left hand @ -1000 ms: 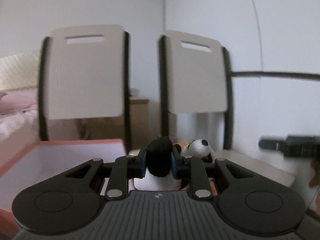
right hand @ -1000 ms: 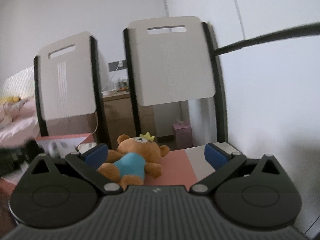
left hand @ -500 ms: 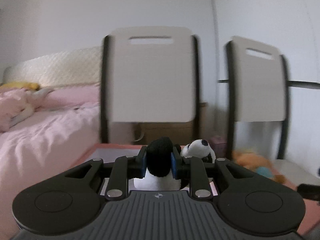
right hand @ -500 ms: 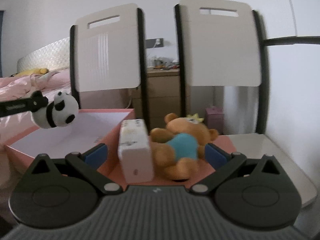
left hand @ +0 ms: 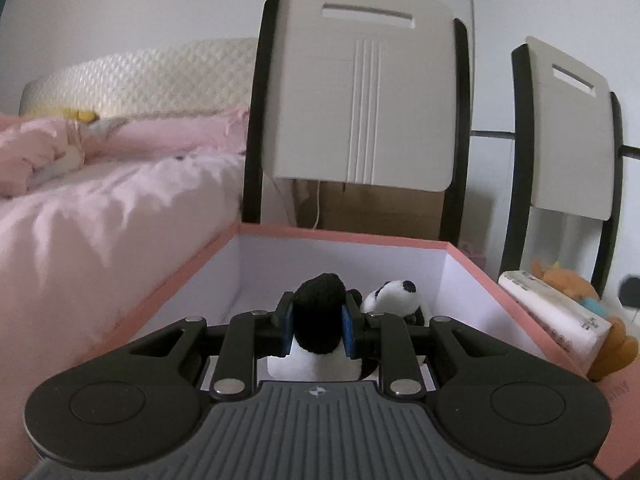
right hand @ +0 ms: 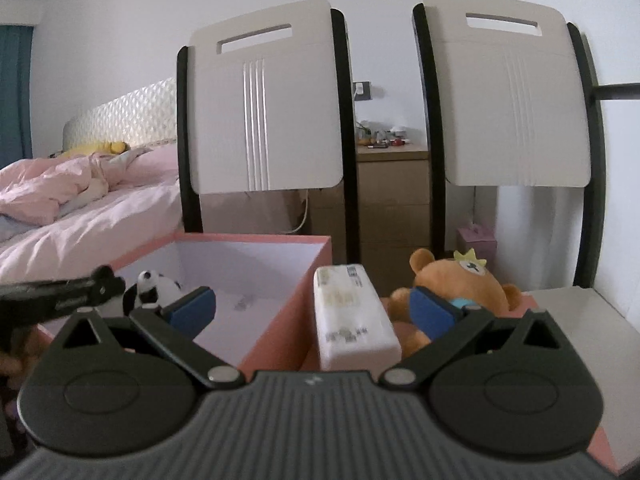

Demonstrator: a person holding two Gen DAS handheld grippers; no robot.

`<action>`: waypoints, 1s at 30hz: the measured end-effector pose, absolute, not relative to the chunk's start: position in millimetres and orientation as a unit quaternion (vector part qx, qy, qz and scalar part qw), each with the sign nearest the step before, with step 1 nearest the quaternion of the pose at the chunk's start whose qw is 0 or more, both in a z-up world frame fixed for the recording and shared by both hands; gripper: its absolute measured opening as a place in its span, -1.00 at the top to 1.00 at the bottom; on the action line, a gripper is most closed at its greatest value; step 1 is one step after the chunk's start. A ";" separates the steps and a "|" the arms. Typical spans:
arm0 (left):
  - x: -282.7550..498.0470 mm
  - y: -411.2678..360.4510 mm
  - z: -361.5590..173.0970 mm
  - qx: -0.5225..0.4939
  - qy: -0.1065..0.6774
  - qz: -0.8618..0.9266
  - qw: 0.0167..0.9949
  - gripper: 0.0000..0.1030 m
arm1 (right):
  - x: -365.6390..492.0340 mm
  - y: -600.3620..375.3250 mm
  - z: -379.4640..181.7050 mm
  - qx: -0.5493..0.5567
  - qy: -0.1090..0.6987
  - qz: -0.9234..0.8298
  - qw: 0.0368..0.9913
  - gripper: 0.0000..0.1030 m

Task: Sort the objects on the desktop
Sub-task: 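Carry the panda plush into the pink box and open the left tool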

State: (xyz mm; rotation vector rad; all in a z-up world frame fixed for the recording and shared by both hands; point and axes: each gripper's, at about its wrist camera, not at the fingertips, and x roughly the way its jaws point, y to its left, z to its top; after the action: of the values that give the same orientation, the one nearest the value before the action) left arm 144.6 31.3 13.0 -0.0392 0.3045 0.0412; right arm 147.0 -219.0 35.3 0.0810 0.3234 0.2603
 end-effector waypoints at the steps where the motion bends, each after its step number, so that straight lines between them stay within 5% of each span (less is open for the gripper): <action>1: 145.8 32.3 10.8 -0.018 0.154 0.021 0.988 0.48 | 150.4 -219.1 35.0 0.044 0.160 0.131 0.977 -1.00; 14: 147.8 47.7 3.5 -0.033 0.162 0.026 0.986 0.43 | 178.9 -216.5 18.8 0.042 0.164 0.127 0.977 -1.00; 17: 144.3 44.6 6.2 -0.019 0.151 0.032 0.988 0.08 | 179.1 -218.0 15.9 0.043 0.167 0.123 0.977 -1.00; 19: 141.6 42.5 8.9 -0.005 0.138 0.044 0.989 -0.64 | 177.7 -217.6 14.1 0.043 0.167 0.121 0.977 -1.00; 30: 124.0 35.1 18.1 -0.010 0.136 0.035 0.990 -0.81 | 159.1 -218.8 14.1 0.055 0.164 0.121 0.977 -1.00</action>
State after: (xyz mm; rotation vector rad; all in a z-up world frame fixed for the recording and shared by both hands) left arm 124.0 35.1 18.1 -0.0210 0.2735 0.0695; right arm 159.1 -218.8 14.1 0.1106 0.3305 0.2444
